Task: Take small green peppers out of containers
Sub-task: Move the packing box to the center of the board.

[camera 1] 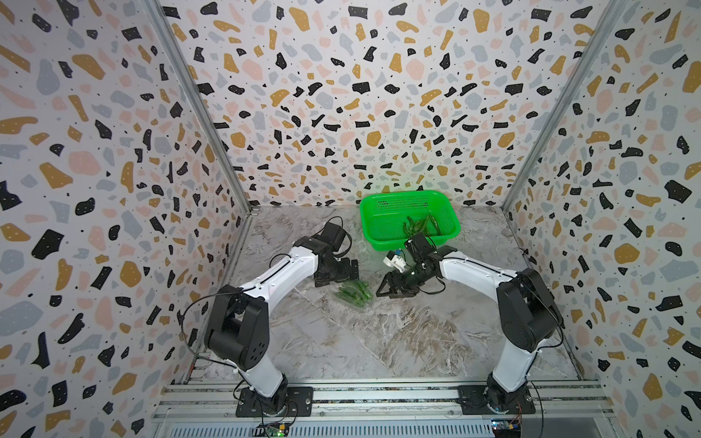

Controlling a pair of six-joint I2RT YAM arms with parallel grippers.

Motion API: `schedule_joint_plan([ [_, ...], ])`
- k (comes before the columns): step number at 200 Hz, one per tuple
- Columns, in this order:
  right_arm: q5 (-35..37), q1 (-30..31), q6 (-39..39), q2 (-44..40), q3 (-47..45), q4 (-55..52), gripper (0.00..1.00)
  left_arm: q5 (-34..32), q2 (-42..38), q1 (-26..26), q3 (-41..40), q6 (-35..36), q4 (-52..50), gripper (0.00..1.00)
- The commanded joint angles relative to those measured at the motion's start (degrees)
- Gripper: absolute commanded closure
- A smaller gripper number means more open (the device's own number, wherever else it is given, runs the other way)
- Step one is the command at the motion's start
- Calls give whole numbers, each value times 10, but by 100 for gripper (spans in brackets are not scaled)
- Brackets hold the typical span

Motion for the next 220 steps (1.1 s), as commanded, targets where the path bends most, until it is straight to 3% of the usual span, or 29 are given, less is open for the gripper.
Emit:
schedule_joint_plan([
  [1, -8, -5, 8, 25, 44, 23, 29, 44, -17, 3, -13, -23, 34, 1],
  [77, -4, -11, -47, 120, 167, -42, 29, 126, -102, -14, -120, -118, 93, 1],
  [121, 26, -33, -76, 117, 181, -86, 30, 25, -139, -15, -95, -73, -2, 1],
  [179, 32, -32, -49, 67, 138, -84, 29, -41, -36, 45, 17, 51, -48, 1],
  [220, 16, -30, -30, 70, 123, -58, 29, 29, 35, 45, 34, 53, -12, 1],
])
